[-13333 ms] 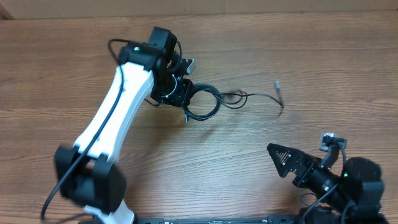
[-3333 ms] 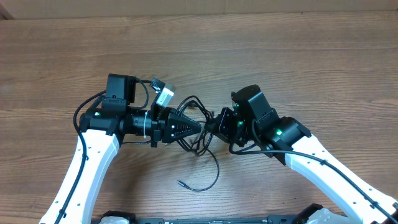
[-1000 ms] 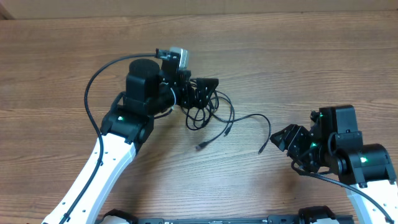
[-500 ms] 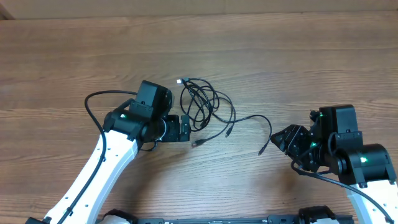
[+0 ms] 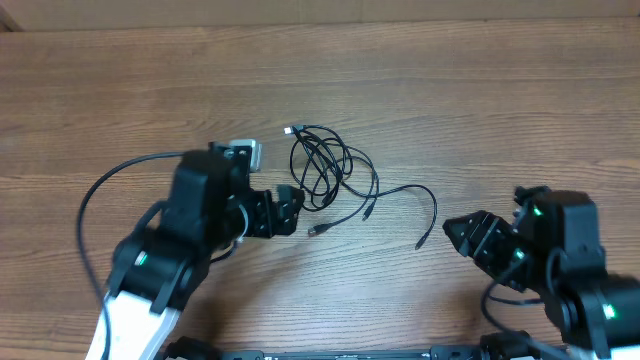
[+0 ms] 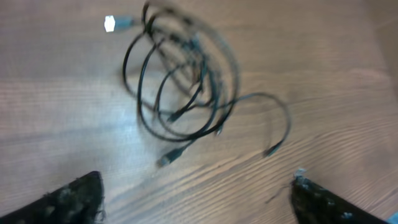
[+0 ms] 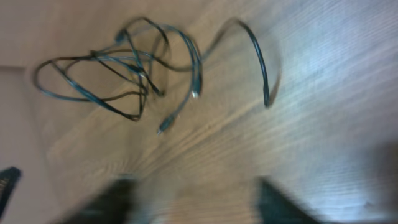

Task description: Untangle cables

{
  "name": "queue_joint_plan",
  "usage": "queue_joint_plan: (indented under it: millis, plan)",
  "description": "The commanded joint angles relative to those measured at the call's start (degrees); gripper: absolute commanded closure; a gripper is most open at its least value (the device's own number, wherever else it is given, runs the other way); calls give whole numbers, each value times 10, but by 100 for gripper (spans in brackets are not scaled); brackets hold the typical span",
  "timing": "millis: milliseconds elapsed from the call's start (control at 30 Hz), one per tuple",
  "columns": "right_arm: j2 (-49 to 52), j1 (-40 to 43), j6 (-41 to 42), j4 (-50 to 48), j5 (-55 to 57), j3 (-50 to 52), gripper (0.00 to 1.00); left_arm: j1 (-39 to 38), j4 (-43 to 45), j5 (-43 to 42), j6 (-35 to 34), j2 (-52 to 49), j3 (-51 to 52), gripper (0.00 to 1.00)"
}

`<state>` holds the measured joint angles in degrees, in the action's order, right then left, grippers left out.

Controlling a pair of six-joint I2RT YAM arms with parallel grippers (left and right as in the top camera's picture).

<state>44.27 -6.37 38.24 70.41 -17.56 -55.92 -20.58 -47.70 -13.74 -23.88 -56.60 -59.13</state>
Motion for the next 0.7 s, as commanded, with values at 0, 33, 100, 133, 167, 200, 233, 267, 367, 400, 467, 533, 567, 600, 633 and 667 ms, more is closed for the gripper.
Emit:
queue_joint_plan:
  millis: [0,33,100,133,167,200,233,267,367,400,467,533,567,600,633,667]
  plan:
    - [-32,2,-1,-12,52,-6,0,3,-1,12,-2,24,-4,16]
    - [-33,2,-1,-12,60,-6,0,3,-3,16,-2,24,-4,24]
    - [-31,2,-1,-10,71,-6,0,3,-4,17,-2,17,-3,36]
    - [-30,2,-1,-9,73,-6,0,3,-4,17,-7,12,-2,37]
    - [-29,2,-1,-8,73,-6,0,3,-3,17,-15,3,-2,36]
    - [-28,2,-1,-7,73,-6,0,3,-1,17,-21,-7,-2,37]
    - [-28,2,-1,-6,73,-6,0,3,3,17,-26,-17,-2,37]
    - [-28,2,-1,-6,73,-6,0,3,14,17,-34,-38,-2,43]
    - [-28,2,-1,-6,73,-6,0,3,57,5,-37,-79,-2,45]
    - [-28,2,-1,-6,73,-6,0,3,77,-4,-37,-93,-2,45]
    - [-28,2,-1,-3,73,-6,0,3,115,-16,-48,-119,-2,45]
    - [-28,2,-1,-2,73,-6,0,3,143,-17,-66,-143,-2,48]
    - [-28,2,-1,-2,73,-6,0,3,154,-17,-71,-154,-2,50]
    - [-28,2,-1,-2,73,-6,0,3,166,-18,-76,-169,-2,51]
    - [-28,2,-1,-2,73,-6,0,3,177,-18,-81,-182,-2,52]
    - [-28,2,-1,-2,73,-6,0,3,188,-18,-84,-195,-2,52]
